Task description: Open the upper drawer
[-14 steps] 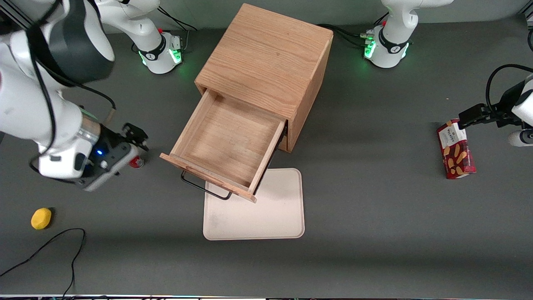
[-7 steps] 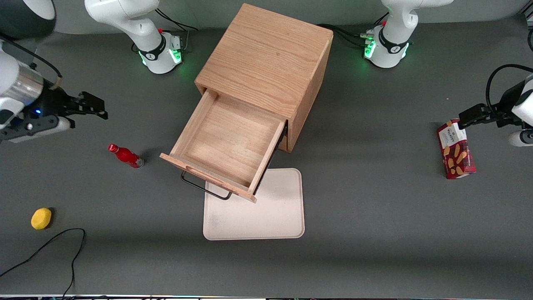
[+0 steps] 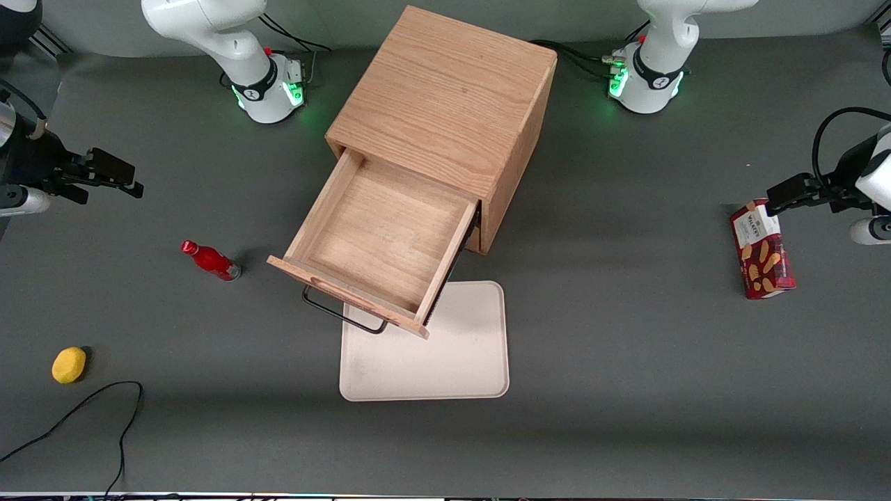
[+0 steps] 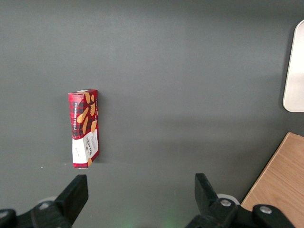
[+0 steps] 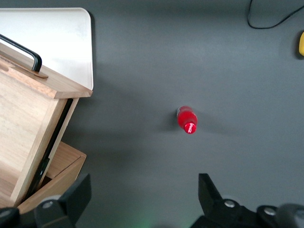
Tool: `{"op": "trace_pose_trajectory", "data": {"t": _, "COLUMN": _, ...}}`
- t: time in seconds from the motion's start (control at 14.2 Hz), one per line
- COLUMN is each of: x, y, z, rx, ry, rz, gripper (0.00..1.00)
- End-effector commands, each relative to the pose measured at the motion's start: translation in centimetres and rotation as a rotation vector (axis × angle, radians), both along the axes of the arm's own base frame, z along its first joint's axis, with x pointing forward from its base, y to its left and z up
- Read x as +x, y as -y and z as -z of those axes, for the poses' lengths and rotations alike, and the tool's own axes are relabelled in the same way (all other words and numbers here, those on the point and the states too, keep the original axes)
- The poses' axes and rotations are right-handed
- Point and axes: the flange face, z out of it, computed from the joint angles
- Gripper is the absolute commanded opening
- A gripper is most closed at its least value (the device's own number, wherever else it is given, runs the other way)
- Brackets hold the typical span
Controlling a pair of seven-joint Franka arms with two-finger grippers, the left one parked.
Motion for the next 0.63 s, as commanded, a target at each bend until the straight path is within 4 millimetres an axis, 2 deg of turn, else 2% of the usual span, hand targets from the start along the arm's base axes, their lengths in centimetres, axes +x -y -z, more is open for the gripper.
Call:
{"op": "trace_pose_trajectory", "data": {"t": 0.0, "x": -0.4, "y": 2.6, "z": -0.9, "rx": -0.013, "ry": -0.009, "rz": 0.063, "gripper": 1.0}}
{"op": "trace_pose_trajectory", "data": {"t": 0.07, "x": -0.5, "y": 2.9, "z": -1.0, "rx": -0.011, "ry": -0.021, "rz": 0.067, "gripper": 1.0}}
{"op": "trace_pose_trajectory", "data": {"t": 0.14, "x": -0.5, "y": 0.6, "z": -1.3, "rx": -0.023, "ry": -0.019, "rz": 0.025, "gripper": 1.0}}
{"op": "trace_pose_trajectory", "data": {"t": 0.28, "x": 0.6, "y": -0.4, "z": -1.7, "rx": -0.028, "ry": -0.007, "rz": 0.009, "gripper": 1.0}}
{"op": "trace_pose_trajectory", "data": {"t": 0.35, "x": 1.1, "y": -0.3, "z": -1.7, "rx": -0.028, "ry": -0.004, "rz": 0.009, "gripper": 1.0}}
{"op": "trace_pose_trajectory", "data": {"t": 0.49, "x": 1.3, "y": 1.3, "z": -1.9, "rx": -0.017, "ry": 0.0, "rz": 0.025, "gripper": 1.0}}
{"op": "trace_pose_trajectory", "data": {"t": 0.56, "x": 1.4, "y": 1.2, "z": -1.9, "rx": -0.017, "ry": -0.003, "rz": 0.021, "gripper": 1.0}}
